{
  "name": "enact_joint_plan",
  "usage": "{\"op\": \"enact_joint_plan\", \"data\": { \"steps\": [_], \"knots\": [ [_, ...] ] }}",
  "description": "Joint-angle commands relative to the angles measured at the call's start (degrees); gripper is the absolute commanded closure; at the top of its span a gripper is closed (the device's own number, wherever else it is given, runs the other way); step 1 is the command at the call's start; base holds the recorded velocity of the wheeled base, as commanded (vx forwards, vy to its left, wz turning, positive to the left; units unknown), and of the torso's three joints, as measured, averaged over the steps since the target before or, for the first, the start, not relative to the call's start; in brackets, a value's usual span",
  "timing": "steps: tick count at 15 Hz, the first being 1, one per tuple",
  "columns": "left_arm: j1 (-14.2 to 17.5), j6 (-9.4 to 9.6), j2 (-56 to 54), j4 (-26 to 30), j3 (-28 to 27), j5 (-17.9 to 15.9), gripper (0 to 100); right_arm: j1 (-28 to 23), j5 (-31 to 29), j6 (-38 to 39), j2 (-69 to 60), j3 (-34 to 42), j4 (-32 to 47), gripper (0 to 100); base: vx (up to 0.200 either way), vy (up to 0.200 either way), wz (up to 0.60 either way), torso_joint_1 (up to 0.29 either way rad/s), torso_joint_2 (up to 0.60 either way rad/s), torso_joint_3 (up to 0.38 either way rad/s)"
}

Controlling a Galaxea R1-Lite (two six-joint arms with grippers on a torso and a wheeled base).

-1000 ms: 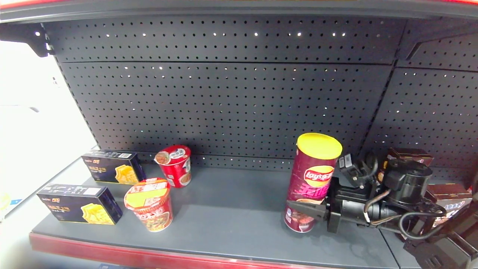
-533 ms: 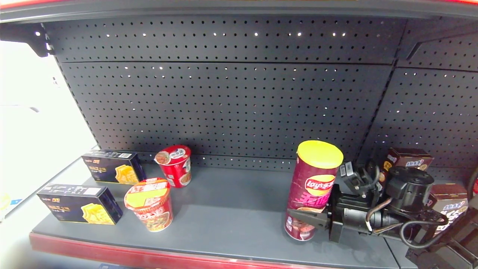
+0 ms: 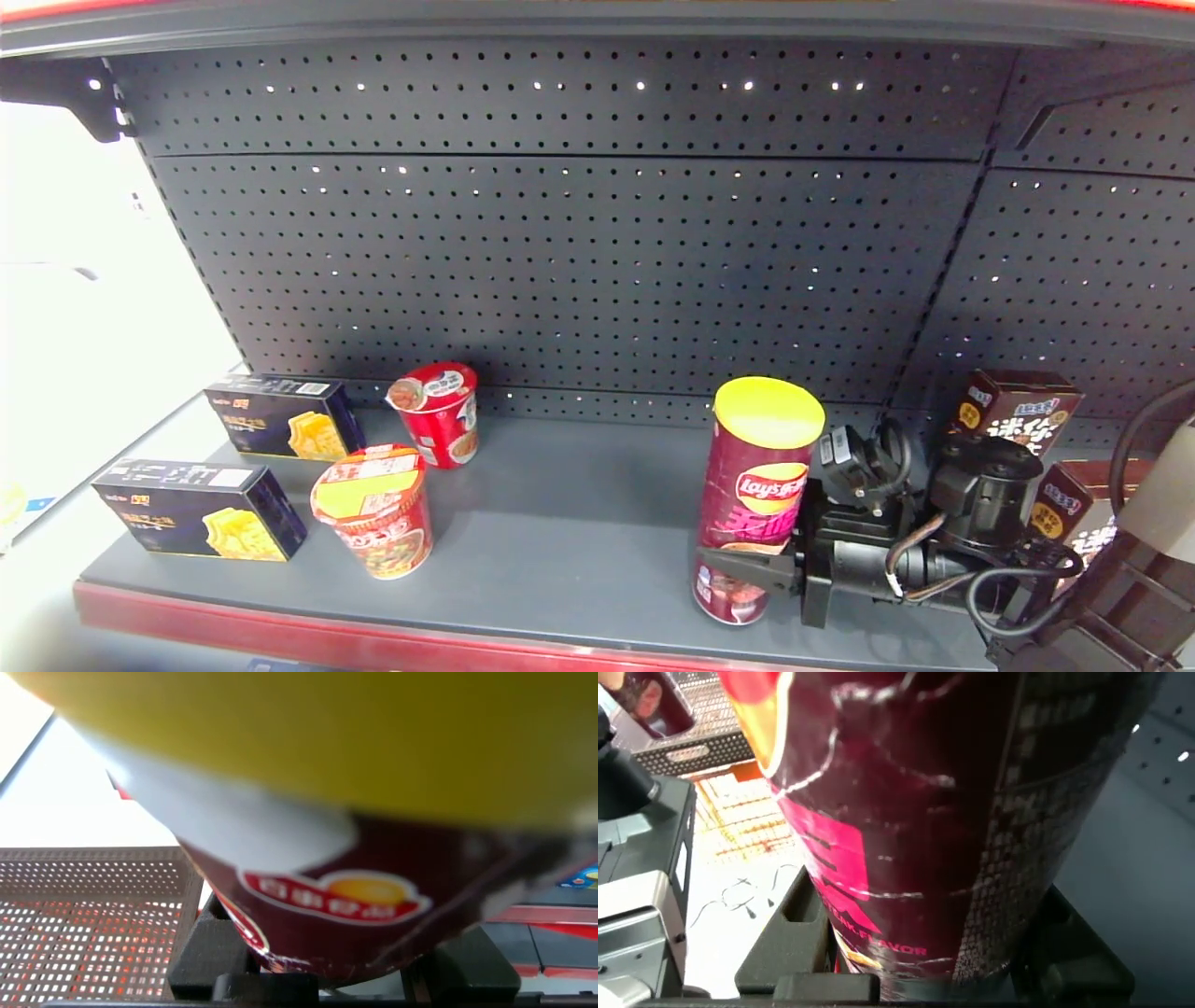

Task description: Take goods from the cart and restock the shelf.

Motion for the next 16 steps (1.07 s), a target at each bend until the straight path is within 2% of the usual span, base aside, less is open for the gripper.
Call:
{"op": "enact_joint_plan", "data": {
  "steps": [1,6,16],
  "knots": [
    [-0.01,-0.03,0.00,-0.01,0.04,0.02,100,0.14,0.03,-0.06,1.46,0.36,-0.37,100,0.000,0.000,0.00,0.000,0.00,0.000],
    [-0.01,-0.03,0.00,-0.01,-0.04,0.02,100,0.14,0.03,0.03,4.62,0.36,-4.06,100,0.000,0.000,0.00,0.000,0.00,0.000],
    [-0.01,-0.03,0.00,-0.01,0.22,0.02,100,0.32,0.03,-0.23,6.21,0.28,-4.23,100,0.000,0.000,0.00,0.000,0.00,0.000]
  ]
}}
